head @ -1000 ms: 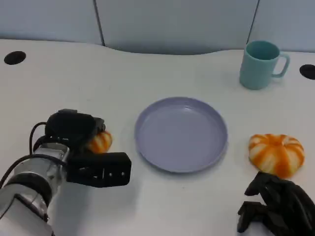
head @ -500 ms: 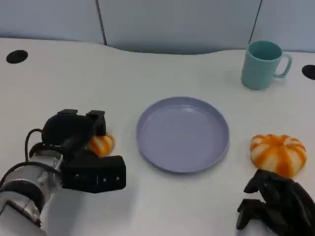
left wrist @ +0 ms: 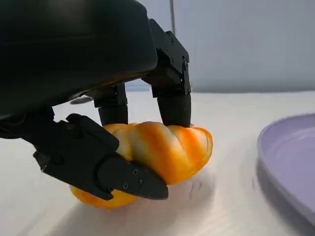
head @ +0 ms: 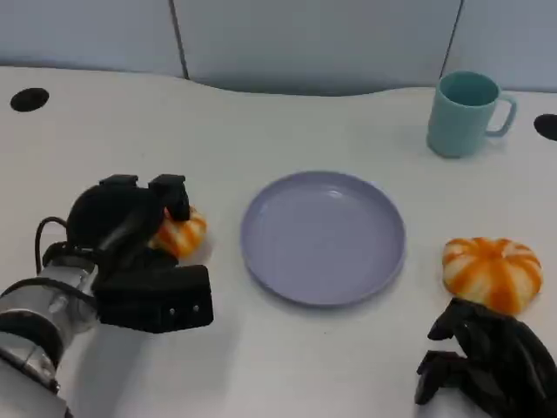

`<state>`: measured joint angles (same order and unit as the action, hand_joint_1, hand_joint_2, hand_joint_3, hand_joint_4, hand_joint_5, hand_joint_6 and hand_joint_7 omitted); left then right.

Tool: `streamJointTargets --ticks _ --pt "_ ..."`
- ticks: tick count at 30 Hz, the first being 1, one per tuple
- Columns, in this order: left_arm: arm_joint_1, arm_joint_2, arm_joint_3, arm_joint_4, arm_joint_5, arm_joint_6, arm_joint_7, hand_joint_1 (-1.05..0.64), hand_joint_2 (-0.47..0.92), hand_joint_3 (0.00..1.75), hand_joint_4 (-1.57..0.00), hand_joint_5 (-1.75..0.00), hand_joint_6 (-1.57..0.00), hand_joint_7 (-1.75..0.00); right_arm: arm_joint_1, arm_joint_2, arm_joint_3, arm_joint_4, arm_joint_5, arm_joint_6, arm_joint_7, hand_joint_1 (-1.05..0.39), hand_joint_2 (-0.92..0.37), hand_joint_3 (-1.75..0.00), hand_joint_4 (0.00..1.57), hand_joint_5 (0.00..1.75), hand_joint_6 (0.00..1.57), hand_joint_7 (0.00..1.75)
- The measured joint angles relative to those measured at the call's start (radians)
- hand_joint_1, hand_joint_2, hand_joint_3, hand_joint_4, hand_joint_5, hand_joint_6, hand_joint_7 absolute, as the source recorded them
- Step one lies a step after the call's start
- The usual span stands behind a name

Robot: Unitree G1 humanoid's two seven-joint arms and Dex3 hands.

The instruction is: Grasp the bread from the table and place it into the plate.

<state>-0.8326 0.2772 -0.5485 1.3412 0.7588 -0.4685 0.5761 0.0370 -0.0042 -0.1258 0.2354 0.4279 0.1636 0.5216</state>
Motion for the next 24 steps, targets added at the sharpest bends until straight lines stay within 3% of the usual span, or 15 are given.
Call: streamJointTargets --ticks 6,9,12,16,24 --pt "-0.064 0.009 0.007 -0.008 -0.002 -0.032 0.022 -0.12 0.83 0.57 -0.88 -1.75 -0.68 -1.75 -0.016 0.002 0.000 0.014 0.000 -0.001 0.000 -0.85 -0.78 0.00 1.41 0.84 1.22 0.87" --pt "-0.079 0.000 0.007 -0.009 -0.002 -0.041 0.014 -0.16 0.80 0.54 -0.84 -1.75 -0.67 -1.66 -0.021 0.002 -0.004 0.030 0.001 -0.001 0.002 -0.86 -0.78 0.00 1.41 0.84 1.23 0.87" --pt "-0.100 -0.012 0.002 -0.010 0.004 -0.040 0.013 -0.15 0.76 0.50 -0.85 -1.75 -0.65 -1.73 -0.024 0.002 -0.004 0.035 0.000 -0.001 0.002 -0.86 -0.78 0.00 1.41 0.85 1.23 0.86" --pt "-0.125 -0.032 -0.013 -0.017 0.017 -0.042 0.017 -0.14 0.64 0.84 -0.87 -1.75 -0.69 -1.75 -0.027 0.002 -0.002 0.040 -0.001 -0.001 0.002 -0.86 -0.77 0.00 1.41 0.84 1.25 0.84" --pt "-0.148 -0.071 -0.051 -0.028 0.048 -0.062 0.049 -0.18 0.61 0.88 -0.88 -1.75 -0.69 -1.75 -0.031 0.008 0.001 0.052 -0.001 -0.004 0.012 -0.86 -0.77 0.00 1.44 0.81 1.28 0.77"
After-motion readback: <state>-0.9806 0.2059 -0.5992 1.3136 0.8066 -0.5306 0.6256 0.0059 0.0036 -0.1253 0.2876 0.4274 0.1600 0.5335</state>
